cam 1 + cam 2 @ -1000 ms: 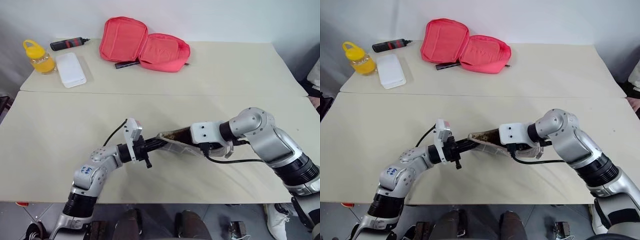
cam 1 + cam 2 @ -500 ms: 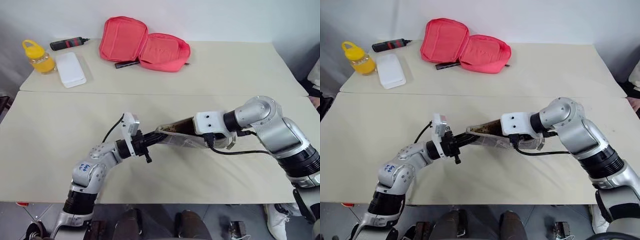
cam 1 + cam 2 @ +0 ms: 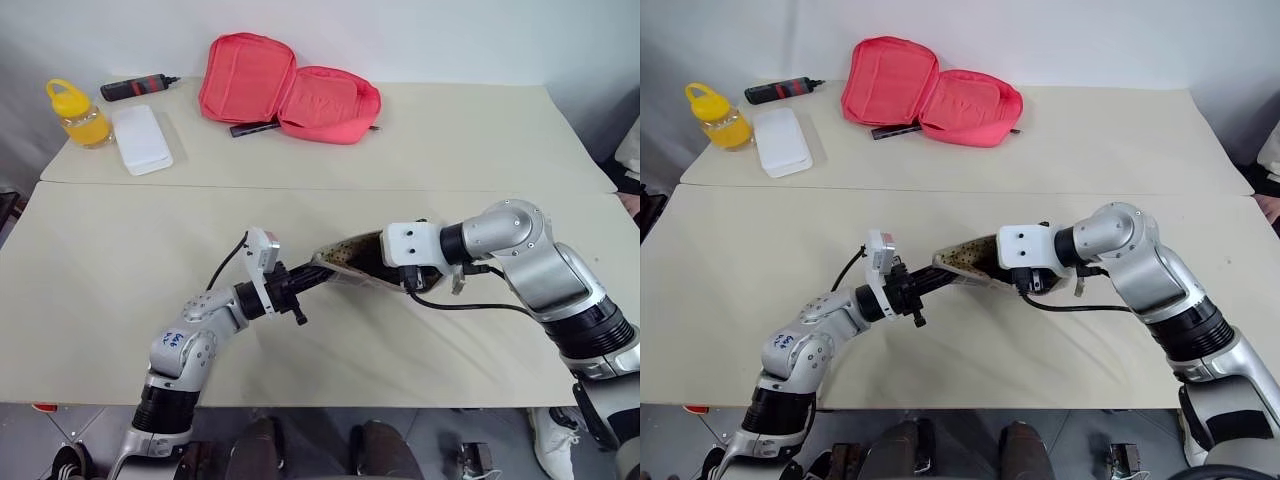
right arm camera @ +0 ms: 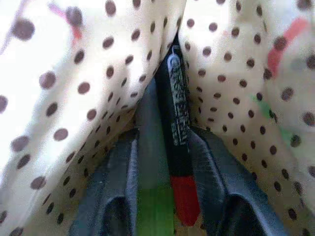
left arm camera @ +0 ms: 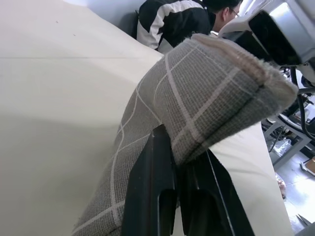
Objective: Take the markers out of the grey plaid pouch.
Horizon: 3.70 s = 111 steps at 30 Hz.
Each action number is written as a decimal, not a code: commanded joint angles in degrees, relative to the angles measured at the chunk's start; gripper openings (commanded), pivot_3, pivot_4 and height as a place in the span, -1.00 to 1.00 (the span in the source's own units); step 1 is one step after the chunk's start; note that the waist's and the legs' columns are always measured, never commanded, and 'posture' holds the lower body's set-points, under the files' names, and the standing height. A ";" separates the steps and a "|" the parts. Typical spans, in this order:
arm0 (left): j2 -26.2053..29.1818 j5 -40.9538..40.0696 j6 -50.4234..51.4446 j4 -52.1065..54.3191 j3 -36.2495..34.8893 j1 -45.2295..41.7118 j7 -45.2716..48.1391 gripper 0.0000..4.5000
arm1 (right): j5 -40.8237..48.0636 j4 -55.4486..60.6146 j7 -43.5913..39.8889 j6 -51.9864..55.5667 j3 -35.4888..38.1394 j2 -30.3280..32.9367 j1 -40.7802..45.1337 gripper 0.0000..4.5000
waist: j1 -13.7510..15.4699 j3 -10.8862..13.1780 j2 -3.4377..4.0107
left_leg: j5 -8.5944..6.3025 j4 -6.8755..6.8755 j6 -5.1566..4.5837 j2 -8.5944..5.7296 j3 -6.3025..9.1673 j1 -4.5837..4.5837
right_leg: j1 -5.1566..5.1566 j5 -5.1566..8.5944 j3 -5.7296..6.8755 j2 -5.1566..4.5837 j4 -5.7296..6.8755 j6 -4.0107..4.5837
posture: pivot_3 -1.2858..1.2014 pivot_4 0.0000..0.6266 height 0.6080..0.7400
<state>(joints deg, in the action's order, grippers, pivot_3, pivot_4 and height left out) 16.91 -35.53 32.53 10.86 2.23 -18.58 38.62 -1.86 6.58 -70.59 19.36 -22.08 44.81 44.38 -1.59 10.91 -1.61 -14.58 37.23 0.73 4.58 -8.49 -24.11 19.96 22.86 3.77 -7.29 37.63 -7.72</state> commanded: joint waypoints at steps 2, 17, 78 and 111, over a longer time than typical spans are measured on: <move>-0.07 -0.33 -0.55 3.32 -0.12 0.20 0.15 -1.00 | -2.14 -0.02 1.60 -3.59 0.71 -0.60 0.87 -0.11 | 0.01 0.00 0.00 | 0.00 0.00 0.00 0.00 0.00 0.00 | 0.00 0.00 0.00 0.00 0.01 0.00 | 0.03 -0.52 1.00; 1.11 5.96 -4.89 3.68 4.69 -0.17 1.64 -1.00 | -4.04 -2.89 0.69 -6.99 1.17 -1.16 4.42 -0.11 | 0.04 0.00 0.00 | 0.00 0.00 0.00 -0.02 -0.02 0.00 | 0.03 0.00 -0.01 -0.02 0.02 0.00 | 0.03 -0.52 1.00; 0.99 -21.75 29.94 2.79 -9.43 -6.28 -2.42 -1.00 | 2.20 7.69 -11.49 8.26 5.39 6.28 3.20 -0.11 | 0.12 0.00 0.00 | 0.01 0.07 0.01 -0.02 -0.03 -0.09 | 0.19 0.00 -0.10 -0.02 0.22 0.00 | 0.03 -0.52 1.00; -0.16 -14.37 24.74 1.85 -5.16 -1.22 -6.31 -1.00 | -7.10 1.59 -3.44 2.47 -4.72 -1.27 -0.54 -0.11 | -0.08 0.00 0.00 | 0.03 0.28 0.03 0.07 -0.03 0.01 | 0.03 0.00 -0.16 0.10 0.24 0.00 | 0.03 -0.52 1.00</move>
<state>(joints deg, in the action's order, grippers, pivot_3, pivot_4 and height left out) 16.54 -49.83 58.35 11.07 -2.77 -19.57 31.92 -8.08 8.51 -74.43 22.54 -26.54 43.66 44.21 -1.67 10.90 -1.60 -14.56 37.51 0.76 4.65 -8.52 -24.10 19.99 22.86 3.61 -7.18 37.87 -7.71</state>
